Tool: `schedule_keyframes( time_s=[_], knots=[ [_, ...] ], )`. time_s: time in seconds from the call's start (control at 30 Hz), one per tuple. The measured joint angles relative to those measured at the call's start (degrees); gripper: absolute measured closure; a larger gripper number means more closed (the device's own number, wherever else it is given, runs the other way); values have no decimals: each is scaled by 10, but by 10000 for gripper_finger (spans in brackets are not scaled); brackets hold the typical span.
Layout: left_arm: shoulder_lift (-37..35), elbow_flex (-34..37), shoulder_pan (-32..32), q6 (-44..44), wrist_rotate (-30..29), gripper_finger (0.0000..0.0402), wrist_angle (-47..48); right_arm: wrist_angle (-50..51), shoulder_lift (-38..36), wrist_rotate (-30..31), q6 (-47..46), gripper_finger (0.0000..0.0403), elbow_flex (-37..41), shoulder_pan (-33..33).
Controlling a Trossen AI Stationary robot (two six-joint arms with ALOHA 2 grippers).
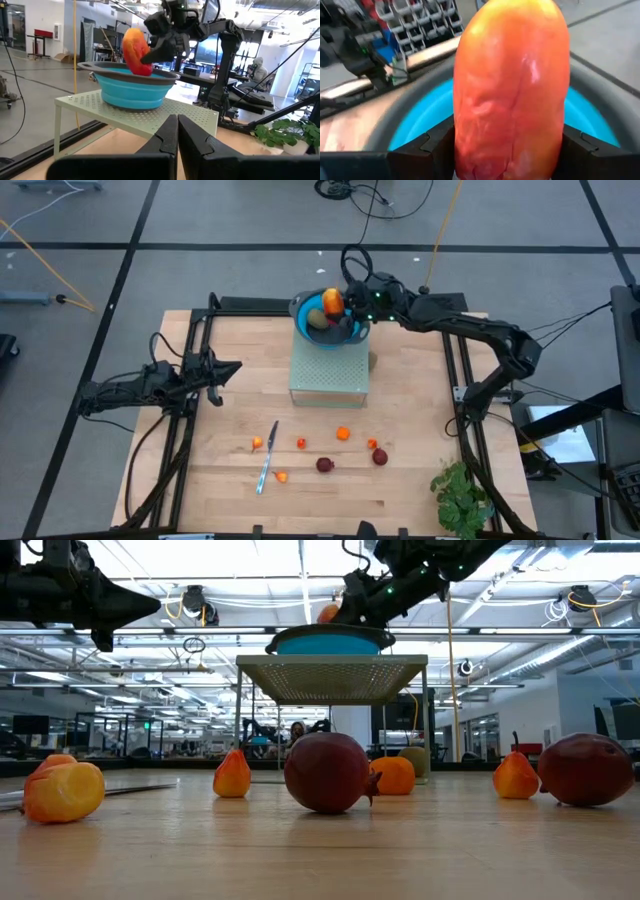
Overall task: Pick & Place Fruit
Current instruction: Put the mango into the blue strainer bowl on the shelf
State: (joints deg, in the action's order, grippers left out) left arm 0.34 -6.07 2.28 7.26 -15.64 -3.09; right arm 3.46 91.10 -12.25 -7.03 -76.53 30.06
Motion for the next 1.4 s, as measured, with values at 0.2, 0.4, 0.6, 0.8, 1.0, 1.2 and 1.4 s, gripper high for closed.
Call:
schedule_keyframes(
  time_s=[0.2,0.4,0.6,0.8,1.0,1.2,1.4],
  knots=[
    [0,0,0,0,0,392,0,1,7,0,6,176,0,0],
    [0,0,0,1,0,392,0,8,6,0,7,170,0,3],
    [0,0,0,0,0,392,0,15,6,1,7,171,0,3],
    [0,0,0,0,0,392,0,16,7,2,7,165,0,3],
    [0,0,0,0,0,392,0,16,7,2,7,163,0,3],
    [0,0,0,0,0,392,0,15,7,2,7,163,0,3],
    [0,0,0,0,0,392,0,15,7,31,7,163,0,3]
  ],
)
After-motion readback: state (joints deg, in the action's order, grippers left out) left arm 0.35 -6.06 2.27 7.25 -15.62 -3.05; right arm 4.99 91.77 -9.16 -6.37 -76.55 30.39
